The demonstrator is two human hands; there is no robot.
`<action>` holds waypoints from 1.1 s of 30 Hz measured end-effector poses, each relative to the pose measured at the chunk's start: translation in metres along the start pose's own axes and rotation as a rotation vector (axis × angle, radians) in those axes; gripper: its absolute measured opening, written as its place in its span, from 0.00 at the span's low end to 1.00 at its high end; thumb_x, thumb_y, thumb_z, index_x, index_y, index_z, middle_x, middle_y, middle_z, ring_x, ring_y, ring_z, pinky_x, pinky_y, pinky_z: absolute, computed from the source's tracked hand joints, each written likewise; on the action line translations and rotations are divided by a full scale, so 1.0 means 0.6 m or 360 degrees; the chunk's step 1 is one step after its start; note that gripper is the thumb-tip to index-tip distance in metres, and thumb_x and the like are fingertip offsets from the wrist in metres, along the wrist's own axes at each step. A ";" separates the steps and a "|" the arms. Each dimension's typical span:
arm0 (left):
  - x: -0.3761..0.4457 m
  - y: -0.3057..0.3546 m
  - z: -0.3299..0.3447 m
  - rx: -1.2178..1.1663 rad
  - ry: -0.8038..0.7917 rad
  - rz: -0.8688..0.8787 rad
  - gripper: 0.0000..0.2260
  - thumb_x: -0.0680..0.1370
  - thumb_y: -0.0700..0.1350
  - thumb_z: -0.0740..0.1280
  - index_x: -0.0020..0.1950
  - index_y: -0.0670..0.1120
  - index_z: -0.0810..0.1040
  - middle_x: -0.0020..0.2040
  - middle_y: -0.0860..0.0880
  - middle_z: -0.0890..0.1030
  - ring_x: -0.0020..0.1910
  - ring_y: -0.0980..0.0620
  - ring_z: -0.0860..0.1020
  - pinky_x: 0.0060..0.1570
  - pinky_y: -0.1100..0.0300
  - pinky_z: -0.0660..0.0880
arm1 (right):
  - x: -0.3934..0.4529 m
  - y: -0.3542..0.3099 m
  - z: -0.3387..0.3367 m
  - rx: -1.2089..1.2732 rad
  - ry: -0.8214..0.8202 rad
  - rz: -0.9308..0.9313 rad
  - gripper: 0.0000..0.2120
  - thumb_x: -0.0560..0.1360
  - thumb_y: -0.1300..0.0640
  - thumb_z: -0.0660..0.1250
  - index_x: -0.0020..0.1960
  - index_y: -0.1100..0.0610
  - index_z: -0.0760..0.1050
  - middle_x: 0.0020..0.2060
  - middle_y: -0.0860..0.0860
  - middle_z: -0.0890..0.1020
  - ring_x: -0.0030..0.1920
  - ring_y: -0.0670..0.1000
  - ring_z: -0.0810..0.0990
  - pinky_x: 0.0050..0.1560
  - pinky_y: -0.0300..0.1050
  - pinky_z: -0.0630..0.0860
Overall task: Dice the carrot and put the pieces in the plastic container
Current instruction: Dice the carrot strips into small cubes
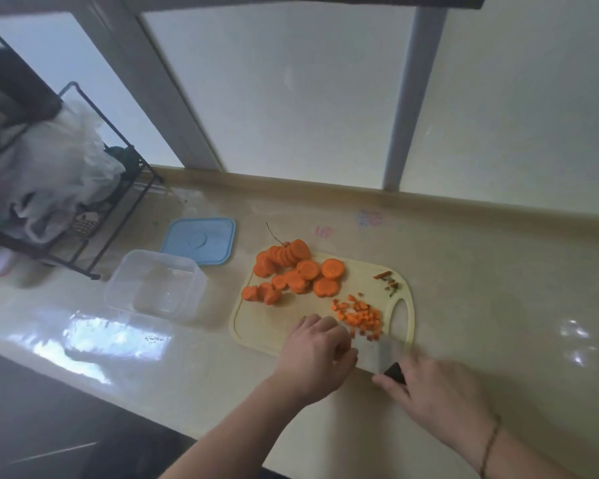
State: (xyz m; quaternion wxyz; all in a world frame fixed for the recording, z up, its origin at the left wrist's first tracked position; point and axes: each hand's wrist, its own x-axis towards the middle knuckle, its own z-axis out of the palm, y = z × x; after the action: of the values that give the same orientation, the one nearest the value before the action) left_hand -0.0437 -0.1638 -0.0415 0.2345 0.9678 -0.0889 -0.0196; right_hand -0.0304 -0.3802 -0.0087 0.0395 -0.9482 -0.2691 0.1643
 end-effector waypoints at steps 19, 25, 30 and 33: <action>0.100 0.008 0.009 -0.0192 -0.0265 -0.0109 0.07 0.78 0.44 0.69 0.49 0.41 0.82 0.48 0.43 0.82 0.48 0.43 0.78 0.49 0.50 0.75 | 0.005 -0.024 0.001 -0.0044 0.0015 0.0066 0.40 0.70 0.29 0.32 0.58 0.50 0.72 0.49 0.51 0.80 0.47 0.52 0.81 0.38 0.47 0.71; 0.145 -0.032 -0.023 -0.0097 -0.0176 0.0052 0.15 0.73 0.31 0.65 0.56 0.42 0.84 0.50 0.43 0.84 0.49 0.41 0.82 0.47 0.50 0.80 | 0.003 -0.035 -0.019 0.0047 -0.0087 0.0120 0.49 0.63 0.29 0.24 0.61 0.50 0.70 0.47 0.51 0.80 0.46 0.53 0.81 0.38 0.48 0.72; 0.198 -0.053 -0.060 0.0366 -0.0225 -0.0049 0.20 0.81 0.47 0.62 0.73 0.48 0.72 0.70 0.48 0.75 0.69 0.42 0.68 0.66 0.48 0.64 | -0.005 -0.043 -0.024 0.0137 -0.0236 0.0183 0.48 0.64 0.27 0.25 0.66 0.50 0.66 0.50 0.51 0.82 0.50 0.53 0.81 0.40 0.48 0.71; 0.212 -0.060 -0.063 0.0540 -0.0365 -0.0021 0.20 0.81 0.51 0.62 0.74 0.50 0.70 0.67 0.49 0.77 0.67 0.44 0.69 0.66 0.49 0.62 | -0.009 -0.038 -0.015 0.0144 -0.0251 0.0247 0.55 0.56 0.26 0.19 0.62 0.49 0.69 0.50 0.50 0.82 0.49 0.53 0.82 0.40 0.48 0.72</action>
State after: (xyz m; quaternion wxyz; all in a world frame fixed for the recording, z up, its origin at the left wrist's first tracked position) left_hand 0.0903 -0.1383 -0.0241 0.0563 0.9854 -0.1108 -0.1160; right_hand -0.0429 -0.3634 0.0052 0.0483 -0.9475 -0.1895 0.2528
